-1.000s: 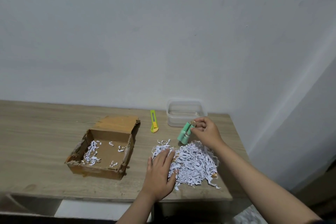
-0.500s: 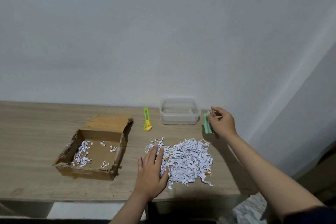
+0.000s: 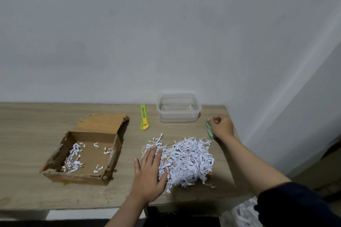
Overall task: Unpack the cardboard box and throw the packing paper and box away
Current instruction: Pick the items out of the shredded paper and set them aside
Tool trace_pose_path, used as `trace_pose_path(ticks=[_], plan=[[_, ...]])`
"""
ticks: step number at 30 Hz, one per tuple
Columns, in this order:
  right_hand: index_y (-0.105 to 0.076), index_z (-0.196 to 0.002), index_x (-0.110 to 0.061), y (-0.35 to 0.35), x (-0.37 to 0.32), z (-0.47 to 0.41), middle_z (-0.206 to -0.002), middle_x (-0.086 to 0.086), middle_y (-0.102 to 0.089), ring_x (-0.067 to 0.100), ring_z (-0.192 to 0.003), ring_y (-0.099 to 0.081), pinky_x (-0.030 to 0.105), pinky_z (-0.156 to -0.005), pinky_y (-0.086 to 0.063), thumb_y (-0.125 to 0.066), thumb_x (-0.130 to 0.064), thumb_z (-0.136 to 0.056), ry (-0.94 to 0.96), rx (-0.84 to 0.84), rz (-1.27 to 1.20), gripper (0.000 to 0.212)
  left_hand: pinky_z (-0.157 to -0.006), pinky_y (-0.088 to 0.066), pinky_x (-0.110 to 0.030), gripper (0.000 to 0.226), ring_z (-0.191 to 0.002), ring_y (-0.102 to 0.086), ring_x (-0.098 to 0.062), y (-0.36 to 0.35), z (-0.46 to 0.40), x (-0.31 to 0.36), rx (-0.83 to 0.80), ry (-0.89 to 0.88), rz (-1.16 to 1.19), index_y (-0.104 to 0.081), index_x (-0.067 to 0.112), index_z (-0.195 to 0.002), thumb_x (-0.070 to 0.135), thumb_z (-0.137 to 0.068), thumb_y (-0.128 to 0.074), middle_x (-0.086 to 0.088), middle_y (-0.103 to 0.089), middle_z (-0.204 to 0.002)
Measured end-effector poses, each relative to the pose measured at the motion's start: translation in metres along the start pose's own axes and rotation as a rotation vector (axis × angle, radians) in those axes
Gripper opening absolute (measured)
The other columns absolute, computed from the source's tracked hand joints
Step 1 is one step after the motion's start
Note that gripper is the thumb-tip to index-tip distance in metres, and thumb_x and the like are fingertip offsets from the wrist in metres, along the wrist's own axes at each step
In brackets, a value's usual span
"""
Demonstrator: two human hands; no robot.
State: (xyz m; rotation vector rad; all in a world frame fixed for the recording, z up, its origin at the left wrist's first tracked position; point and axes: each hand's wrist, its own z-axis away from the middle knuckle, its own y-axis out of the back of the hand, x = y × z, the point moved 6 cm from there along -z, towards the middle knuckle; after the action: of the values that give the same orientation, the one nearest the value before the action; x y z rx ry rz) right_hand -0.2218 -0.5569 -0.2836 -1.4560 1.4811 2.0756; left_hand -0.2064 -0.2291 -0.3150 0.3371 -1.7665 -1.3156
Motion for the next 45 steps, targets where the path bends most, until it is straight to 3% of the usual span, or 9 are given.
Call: trace_pose_path(ticks=[7, 13, 15, 18, 25, 33, 38, 41, 45], plan=[[-0.065, -0.102, -0.011, 0.012, -0.038, 0.057, -0.106, 0.007, -0.066, 0.026, -0.104, -0.058, 0.036, -0.090, -0.046, -0.058, -0.024, -0.086, 0.270, 0.006, 0.070, 0.021, -0.113, 0.005, -0.051, 0.070, -0.144, 0.002, -0.007, 0.003, 0.002, 0.003, 0.045, -0.029, 0.041, -0.006, 0.032, -0.148, 0.057, -0.086, -0.030, 0.013, -0.005, -0.157], [-0.065, -0.102, -0.025, -0.009, -0.060, 0.184, -0.099, -0.009, -0.063, 0.009, -0.099, -0.051, 0.037, -0.090, -0.045, -0.057, -0.025, -0.087, 0.675, -0.195, 0.086, 0.017, -0.111, 0.002, -0.048, 0.076, -0.143, -0.007, -0.008, 0.008, 0.007, 0.005, 0.126, -0.098, 0.048, -0.011, 0.026, -0.148, 0.051, -0.084, -0.044, 0.007, -0.018, -0.156], [-0.060, -0.114, -0.034, -0.025, -0.055, 0.201, -0.114, -0.011, -0.059, 0.010, -0.110, -0.044, 0.035, -0.096, -0.037, -0.053, -0.034, -0.087, 0.736, -0.315, 0.228, 0.028, -0.111, -0.004, -0.050, 0.074, -0.142, -0.011, -0.008, 0.010, 0.009, 0.005, 0.151, -0.118, 0.064, -0.017, 0.024, -0.147, 0.050, -0.084, -0.045, 0.005, -0.023, -0.155], [-0.050, -0.127, -0.040, -0.036, -0.046, 0.202, -0.135, -0.011, -0.047, 0.015, -0.122, -0.034, 0.038, -0.105, -0.027, -0.048, -0.040, -0.089, 0.721, -0.369, 0.444, 0.038, -0.111, -0.011, -0.052, 0.068, -0.142, -0.017, -0.011, 0.014, 0.014, 0.009, 0.151, -0.162, 0.080, -0.025, 0.028, -0.145, 0.045, -0.083, -0.048, 0.006, -0.025, -0.153], [-0.054, -0.125, -0.037, -0.024, -0.024, 0.188, -0.136, -0.010, -0.049, 0.018, -0.124, -0.036, 0.035, -0.106, -0.027, -0.047, -0.039, -0.090, 0.655, -0.359, 0.563, 0.035, -0.105, -0.034, -0.053, 0.048, -0.137, -0.033, -0.020, 0.008, 0.014, 0.013, 0.029, -0.316, -0.004, -0.035, 0.044, -0.136, 0.045, -0.089, -0.040, 0.010, -0.029, -0.152], [-0.059, -0.119, -0.036, -0.012, -0.030, 0.179, -0.125, -0.010, -0.055, 0.014, -0.118, -0.041, 0.035, -0.101, -0.029, -0.050, -0.047, -0.087, 0.613, -0.335, 0.478, 0.035, -0.113, -0.008, -0.056, 0.065, -0.140, -0.022, -0.016, 0.036, -0.007, 0.003, -0.071, -0.226, 0.037, -0.043, 0.043, -0.132, 0.057, -0.071, -0.060, 0.009, -0.027, -0.152], [-0.063, -0.113, -0.030, -0.010, -0.061, 0.178, -0.107, -0.011, -0.067, 0.014, -0.104, -0.054, 0.035, -0.096, -0.034, -0.055, -0.035, -0.087, 0.670, -0.164, 0.321, 0.028, -0.115, -0.019, -0.052, 0.079, -0.139, -0.027, -0.015, 0.038, -0.028, 0.016, -0.119, -0.263, 0.169, -0.036, 0.036, -0.139, 0.054, -0.065, -0.058, 0.010, -0.032, -0.151], [-0.060, -0.118, -0.027, -0.029, -0.072, 0.177, -0.111, -0.006, -0.067, 0.017, -0.108, -0.053, 0.038, -0.098, -0.036, -0.053, -0.027, -0.088, 0.657, -0.290, 0.325, 0.031, -0.096, -0.044, -0.040, 0.070, -0.111, -0.054, -0.019, 0.032, -0.032, 0.025, -0.114, -0.273, 0.180, -0.043, 0.028, -0.135, 0.035, -0.068, -0.061, 0.001, -0.060, -0.121], [-0.056, -0.122, -0.026, -0.045, -0.072, 0.174, -0.112, -0.002, -0.062, 0.020, -0.112, -0.046, 0.036, -0.098, -0.032, -0.052, -0.027, -0.089, 0.643, -0.408, 0.433, 0.034, -0.078, -0.048, -0.038, 0.054, -0.090, -0.053, -0.020, 0.034, -0.028, 0.019, -0.034, -0.250, 0.101, -0.054, 0.026, -0.126, 0.021, -0.073, -0.063, 0.000, -0.058, -0.094]])
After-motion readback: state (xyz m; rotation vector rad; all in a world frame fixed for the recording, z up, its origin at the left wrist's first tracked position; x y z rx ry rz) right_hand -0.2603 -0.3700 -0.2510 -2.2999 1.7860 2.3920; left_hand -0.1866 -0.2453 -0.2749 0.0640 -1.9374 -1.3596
